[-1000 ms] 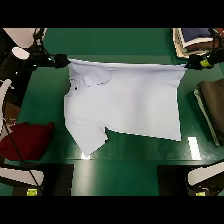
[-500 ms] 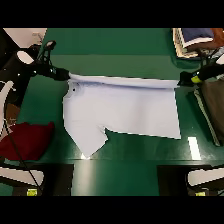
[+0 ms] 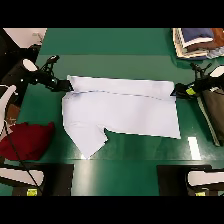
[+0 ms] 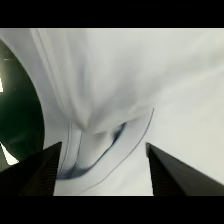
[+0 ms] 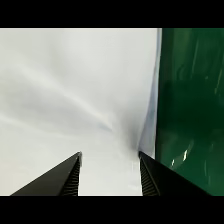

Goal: Fold the shirts.

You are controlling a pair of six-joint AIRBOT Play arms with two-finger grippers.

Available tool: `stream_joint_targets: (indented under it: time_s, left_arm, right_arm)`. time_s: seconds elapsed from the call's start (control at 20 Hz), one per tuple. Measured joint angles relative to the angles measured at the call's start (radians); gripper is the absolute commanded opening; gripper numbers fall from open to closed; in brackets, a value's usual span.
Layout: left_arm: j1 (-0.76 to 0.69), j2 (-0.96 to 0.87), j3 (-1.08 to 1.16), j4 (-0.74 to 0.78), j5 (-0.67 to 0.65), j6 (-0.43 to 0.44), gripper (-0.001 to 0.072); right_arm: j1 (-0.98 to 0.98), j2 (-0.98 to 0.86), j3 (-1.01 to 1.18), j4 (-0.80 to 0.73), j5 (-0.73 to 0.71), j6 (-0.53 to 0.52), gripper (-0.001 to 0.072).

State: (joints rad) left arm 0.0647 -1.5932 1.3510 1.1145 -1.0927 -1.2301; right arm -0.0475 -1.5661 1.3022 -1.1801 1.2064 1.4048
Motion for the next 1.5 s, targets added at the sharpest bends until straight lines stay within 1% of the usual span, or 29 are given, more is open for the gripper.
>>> stream_joint_targets:
  time_s: [0.15,0.25,0.55,0.75,1.0,1.25,1.4,1.45,1.5]
  left_arm:
    - [0.033,0.066,-0.034,0.004,-0.086,-0.026,0.0607]
    - [0.050,0.147,-0.119,0.006,-0.124,-0.045,0.0607]
    - [0.066,0.464,-0.541,-0.005,-0.126,-0.159,0.0606]
    - [0.067,0.643,-0.763,-0.056,-0.116,-0.195,0.0606]
    - [0.067,0.710,-0.908,-0.118,-0.093,-0.206,0.0606]
    - [0.061,0.721,-0.967,-0.217,-0.005,-0.183,0.0605]
    - [0.010,0.722,-0.977,-0.249,0.063,-0.171,0.0604]
    - [-0.011,0.722,-0.980,-0.254,0.083,-0.172,0.0453]
    - [-0.028,0.721,-0.982,-0.250,0.106,-0.175,0.0136]
  right_arm:
    - [-0.038,0.071,-0.027,0.005,0.063,-0.024,0.0363]
    - [-0.069,0.151,-0.083,0.007,0.083,-0.035,0.0363]
    - [-0.130,0.383,-0.282,0.009,0.097,-0.049,0.0363]
    - [-0.127,0.473,-0.342,0.010,0.080,-0.053,0.0363]
    - [-0.081,0.530,-0.361,0.011,0.061,-0.053,0.0363]
    - [-0.039,0.546,-0.365,0.023,0.055,-0.053,0.0363]
    - [-0.031,0.548,-0.365,0.057,0.053,-0.053,0.0363]
    - [-0.029,0.548,-0.365,0.064,0.053,-0.053,0.0363]
    - [-0.029,0.549,-0.365,0.069,0.053,-0.053,0.0364]
